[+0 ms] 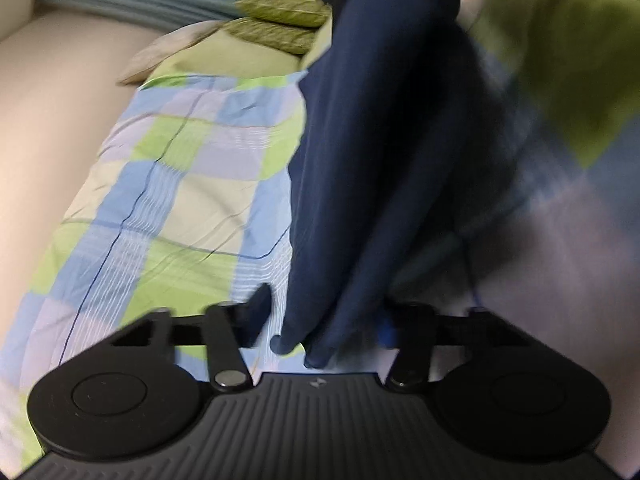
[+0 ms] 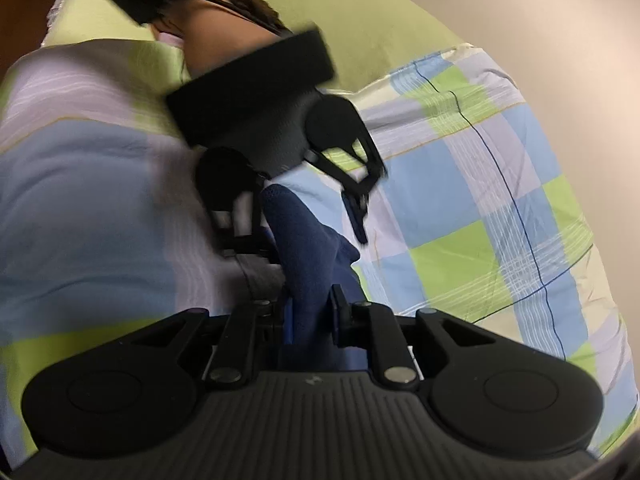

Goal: Fold clothes
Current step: 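Lift the folded top with the right gripper while the left gripper grasps it too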

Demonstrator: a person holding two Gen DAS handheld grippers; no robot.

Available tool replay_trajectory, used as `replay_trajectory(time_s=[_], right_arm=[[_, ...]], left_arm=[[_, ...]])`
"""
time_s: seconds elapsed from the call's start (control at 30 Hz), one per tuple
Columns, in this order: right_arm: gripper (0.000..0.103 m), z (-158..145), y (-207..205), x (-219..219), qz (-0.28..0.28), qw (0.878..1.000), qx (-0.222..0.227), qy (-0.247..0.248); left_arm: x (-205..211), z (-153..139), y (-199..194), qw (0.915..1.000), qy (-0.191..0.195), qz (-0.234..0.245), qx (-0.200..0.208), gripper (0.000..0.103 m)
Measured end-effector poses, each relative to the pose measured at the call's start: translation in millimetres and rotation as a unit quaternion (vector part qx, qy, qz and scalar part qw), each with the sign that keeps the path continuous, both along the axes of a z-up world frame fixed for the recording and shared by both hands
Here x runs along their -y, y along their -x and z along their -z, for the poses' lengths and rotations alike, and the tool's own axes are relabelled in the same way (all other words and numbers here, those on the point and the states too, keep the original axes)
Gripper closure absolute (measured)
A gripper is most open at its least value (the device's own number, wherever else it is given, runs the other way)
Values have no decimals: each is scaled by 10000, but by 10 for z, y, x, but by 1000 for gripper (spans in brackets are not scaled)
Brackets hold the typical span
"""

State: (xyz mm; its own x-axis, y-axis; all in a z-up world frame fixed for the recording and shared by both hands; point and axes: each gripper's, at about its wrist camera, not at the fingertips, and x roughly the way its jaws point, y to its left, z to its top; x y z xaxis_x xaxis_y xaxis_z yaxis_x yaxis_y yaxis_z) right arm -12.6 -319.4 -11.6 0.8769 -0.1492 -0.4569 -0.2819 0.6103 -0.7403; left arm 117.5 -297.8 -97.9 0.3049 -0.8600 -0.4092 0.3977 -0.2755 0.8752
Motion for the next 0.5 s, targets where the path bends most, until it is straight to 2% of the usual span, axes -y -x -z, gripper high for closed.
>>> replay_trajectory(time_s=[0.03,0.07,0.17,0.27,0.4,0.5], right_arm=[[89,0,4,7,-29,10000,-3,-12],[89,0,2,16,-48,10000,-17,-28],[89,-35,14,36,-83,9999,-41,-111],[89,-189,202,38,-260,9989,-1,-386],[89,-396,661,40,-750,9936,-15,-846],[89,-424,1078,29,-1050,9892,-41,-1019]], left_arm=[[44,10,-24,9999,-156,44,58,92],[64,13,-31,9995,-274,70,138,95],[35,-62,1,9986,-435,27,296,97],[-176,-257,173,9980,-454,-232,375,97],[-626,-454,821,9927,-918,-548,553,97],[-936,-491,1388,9897,-1098,-628,664,98]])
